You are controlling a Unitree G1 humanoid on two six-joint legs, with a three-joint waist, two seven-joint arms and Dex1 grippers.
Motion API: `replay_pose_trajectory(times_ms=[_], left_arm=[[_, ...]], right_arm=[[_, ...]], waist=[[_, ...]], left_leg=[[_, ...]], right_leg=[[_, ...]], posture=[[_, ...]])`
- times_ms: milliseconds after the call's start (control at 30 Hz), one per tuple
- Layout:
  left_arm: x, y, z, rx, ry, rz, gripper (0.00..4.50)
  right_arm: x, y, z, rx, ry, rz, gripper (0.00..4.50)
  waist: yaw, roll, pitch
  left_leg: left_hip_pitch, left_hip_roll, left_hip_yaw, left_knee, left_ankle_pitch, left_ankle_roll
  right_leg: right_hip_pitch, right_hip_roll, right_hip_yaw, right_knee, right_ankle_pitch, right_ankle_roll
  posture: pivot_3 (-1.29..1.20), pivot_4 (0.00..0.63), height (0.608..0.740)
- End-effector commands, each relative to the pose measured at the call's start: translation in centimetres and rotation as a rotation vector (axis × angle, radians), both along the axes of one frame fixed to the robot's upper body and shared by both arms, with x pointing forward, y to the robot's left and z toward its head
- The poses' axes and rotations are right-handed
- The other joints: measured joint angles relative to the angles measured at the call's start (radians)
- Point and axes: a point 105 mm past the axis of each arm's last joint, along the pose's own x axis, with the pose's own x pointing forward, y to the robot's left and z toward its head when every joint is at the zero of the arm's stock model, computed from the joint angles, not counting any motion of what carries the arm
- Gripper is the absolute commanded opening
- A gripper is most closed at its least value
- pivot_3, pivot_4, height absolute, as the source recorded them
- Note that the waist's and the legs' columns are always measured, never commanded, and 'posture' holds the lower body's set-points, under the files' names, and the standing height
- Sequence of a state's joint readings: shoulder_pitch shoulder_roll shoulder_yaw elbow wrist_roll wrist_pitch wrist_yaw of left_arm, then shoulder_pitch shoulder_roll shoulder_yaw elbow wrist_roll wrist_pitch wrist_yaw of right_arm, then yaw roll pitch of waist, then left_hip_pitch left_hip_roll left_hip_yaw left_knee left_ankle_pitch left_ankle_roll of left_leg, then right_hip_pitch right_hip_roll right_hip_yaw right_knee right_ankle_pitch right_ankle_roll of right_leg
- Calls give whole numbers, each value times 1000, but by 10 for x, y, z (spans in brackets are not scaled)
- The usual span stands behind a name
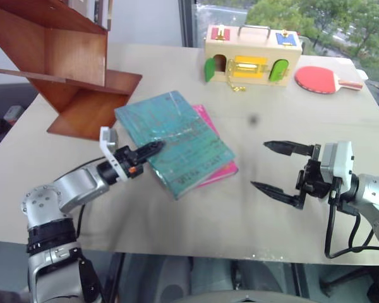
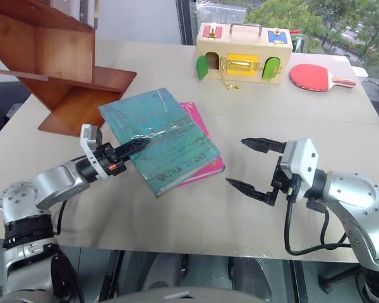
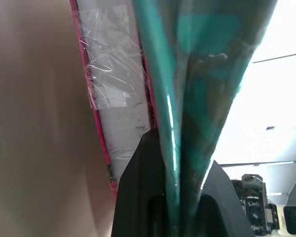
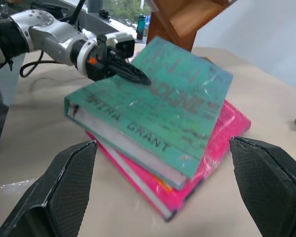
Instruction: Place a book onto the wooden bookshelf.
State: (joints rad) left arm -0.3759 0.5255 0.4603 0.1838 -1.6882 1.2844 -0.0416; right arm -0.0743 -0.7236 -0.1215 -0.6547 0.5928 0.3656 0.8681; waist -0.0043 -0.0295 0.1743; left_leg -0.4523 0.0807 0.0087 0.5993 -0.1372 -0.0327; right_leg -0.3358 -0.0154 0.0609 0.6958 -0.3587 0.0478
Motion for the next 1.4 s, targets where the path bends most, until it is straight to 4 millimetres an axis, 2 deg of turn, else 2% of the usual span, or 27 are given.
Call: replay_pose_trajectory(times_ms=[33,167,267,367,500,533,633,800,1033,1133,1267,1333,1367,1400], left_arm=[[-5,-22,-8,-10,26,-82,35],[-6,-47,-14,-44,54,-202,35],[2,-67,-17,-46,67,-257,35],[8,-67,-19,-32,65,-253,35],[9,-52,-24,-31,78,-218,1753],[8,-48,-26,-27,85,-209,2036],[4,-39,-24,-39,86,-214,3463],[0,-33,-27,-28,99,-224,3463],[0,-45,-27,-49,96,-259,3463],[1,-51,-30,-56,109,-267,2775],[1,-53,-30,-67,109,-271,971],[1,-51,-28,-76,105,-266,347],[1,-48,-27,-81,101,-258,164],[0,-44,-24,-87,91,-250,164]], right_arm=[[-3,-2,8,-7,-51,0,4500],[-3,-5,8,-12,-51,-17,4500],[-7,-5,8,-17,-52,-29,4500],[-10,-4,7,-19,-54,-37,4500],[-14,-5,5,-18,-45,-49,4500],[-14,-5,4,-18,-43,-51,4500],[-14,-6,3,-17,-38,-56,4500],[-12,-6,1,-16,-21,-57,4500],[-10,-5,2,-15,-16,-53,4500],[-10,-5,2,-16,-16,-50,4500],[-11,-5,2,-24,-14,-45,4500],[-12,-5,2,-25,-13,-44,4500],[-12,-5,1,-28,-14,-44,4500],[-13,-5,1,-29,-15,-43,4500]], waist=[[0,0,0],[0,0,0],[8,0,0],[6,0,0],[-8,1,0],[-9,1,0],[-9,1,0],[-7,1,0],[-5,1,0],[-5,1,0],[-6,1,0],[-6,1,0],[-6,1,0],[-7,1,0]], left_leg=[[0,0,0,0,-1,2],[1,-1,-2,1,-1,2],[0,-2,-4,1,-1,2],[0,-2,-4,2,-1,2],[1,-2,-5,1,-1,2],[1,-2,-5,1,-1,2],[1,-2,-5,1,-1,2],[1,-2,-5,1,-1,2],[0,-2,-6,1,-1,2],[0,-2,-7,1,-1,2],[1,-3,-7,1,-1,2],[0,-3,-7,1,-1,2],[0,-3,-7,1,-1,2],[0,-3,-7,1,-1,2]], right_leg=[[1,0,0,0,0,0],[2,0,-2,0,0,0],[2,0,-4,0,0,0],[3,0,-4,0,0,0],[3,0,-4,0,0,0],[3,0,-4,0,0,0],[3,0,-4,0,0,0],[3,0,-5,0,0,0],[3,0,-6,0,0,0],[4,0,-6,0,0,0],[4,0,-6,0,0,0],[4,0,-6,0,0,0],[4,0,-6,-1,0,0],[4,0,-6,-1,0,0]], posture=[[0,150,740],[0,150,740],[0,150,740],[0,150,740],[0,150,740],[0,150,740],[0,150,740],[0,150,740],[0,150,740],[0,150,740],[0,150,740],[0,150,740],[0,150,740],[0,150,740]])
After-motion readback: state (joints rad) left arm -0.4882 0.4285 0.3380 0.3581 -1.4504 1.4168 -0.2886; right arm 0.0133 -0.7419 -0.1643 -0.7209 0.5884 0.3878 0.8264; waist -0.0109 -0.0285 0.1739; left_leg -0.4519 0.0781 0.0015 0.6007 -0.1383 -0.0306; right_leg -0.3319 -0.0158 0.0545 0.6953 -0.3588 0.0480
